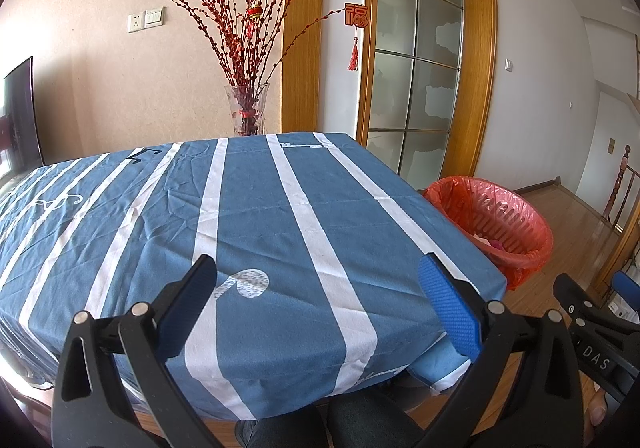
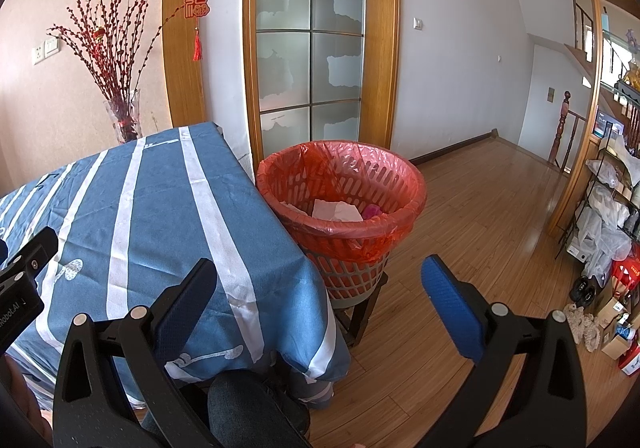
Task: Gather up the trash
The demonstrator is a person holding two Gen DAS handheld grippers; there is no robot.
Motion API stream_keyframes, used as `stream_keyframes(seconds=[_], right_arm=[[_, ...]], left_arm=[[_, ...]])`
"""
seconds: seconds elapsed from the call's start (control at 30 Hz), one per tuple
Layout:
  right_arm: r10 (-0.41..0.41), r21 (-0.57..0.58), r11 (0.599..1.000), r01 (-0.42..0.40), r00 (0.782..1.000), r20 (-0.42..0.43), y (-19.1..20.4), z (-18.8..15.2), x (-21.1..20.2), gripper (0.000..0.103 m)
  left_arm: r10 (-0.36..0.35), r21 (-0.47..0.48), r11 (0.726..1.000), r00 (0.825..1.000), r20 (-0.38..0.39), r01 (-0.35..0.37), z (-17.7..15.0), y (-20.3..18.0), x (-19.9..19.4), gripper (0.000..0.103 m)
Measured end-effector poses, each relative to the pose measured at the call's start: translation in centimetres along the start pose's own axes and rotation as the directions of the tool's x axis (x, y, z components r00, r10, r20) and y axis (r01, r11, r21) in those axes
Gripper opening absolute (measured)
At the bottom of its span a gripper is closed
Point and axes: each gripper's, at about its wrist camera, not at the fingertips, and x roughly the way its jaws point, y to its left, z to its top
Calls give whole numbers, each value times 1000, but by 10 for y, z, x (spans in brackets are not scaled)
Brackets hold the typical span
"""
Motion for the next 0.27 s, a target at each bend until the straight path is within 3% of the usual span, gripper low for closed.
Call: stream_keyframes(seconds=[0.27], right_arm=[[0,0,1000,0,1000,0,1,0,0,101]], left_arm=[[-3,-3,1000,1000,-5,3,-2,-1,0,99]])
